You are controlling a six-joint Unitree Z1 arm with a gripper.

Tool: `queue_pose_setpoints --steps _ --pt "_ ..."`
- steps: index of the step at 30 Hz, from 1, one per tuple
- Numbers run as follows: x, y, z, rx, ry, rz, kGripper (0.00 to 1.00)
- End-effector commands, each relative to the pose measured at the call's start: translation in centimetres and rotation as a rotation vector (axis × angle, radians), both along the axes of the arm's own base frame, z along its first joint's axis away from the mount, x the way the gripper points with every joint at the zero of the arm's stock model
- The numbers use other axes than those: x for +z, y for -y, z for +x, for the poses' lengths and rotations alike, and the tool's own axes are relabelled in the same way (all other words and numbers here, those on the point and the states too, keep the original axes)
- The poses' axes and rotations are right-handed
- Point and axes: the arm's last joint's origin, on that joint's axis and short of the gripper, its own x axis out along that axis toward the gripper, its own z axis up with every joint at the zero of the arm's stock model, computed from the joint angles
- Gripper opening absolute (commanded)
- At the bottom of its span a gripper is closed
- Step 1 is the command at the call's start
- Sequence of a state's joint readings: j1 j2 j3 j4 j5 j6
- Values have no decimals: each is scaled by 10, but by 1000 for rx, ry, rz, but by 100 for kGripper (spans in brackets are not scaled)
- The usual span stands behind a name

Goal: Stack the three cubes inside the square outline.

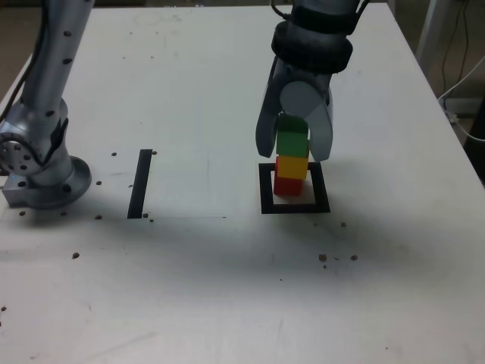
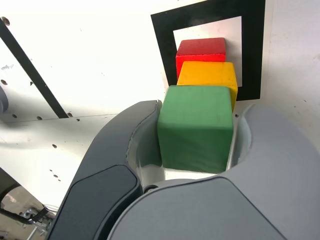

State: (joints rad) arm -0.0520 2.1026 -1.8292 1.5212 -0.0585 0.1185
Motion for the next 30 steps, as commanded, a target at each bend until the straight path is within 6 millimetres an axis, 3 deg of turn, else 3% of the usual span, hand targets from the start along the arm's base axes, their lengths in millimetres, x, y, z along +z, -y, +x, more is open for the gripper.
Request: queue_pose_setpoints --steps 1,8,13,22,30 --pt "-2 1 0 -4 -3 0 100" --pt "3 0 -3 -6 9 7 100" --pt "24 -3 -20 0 52 48 100" --pt "57 -8 -73 19 100 95 100" --pt "56 -15 -142 32 69 147 100"
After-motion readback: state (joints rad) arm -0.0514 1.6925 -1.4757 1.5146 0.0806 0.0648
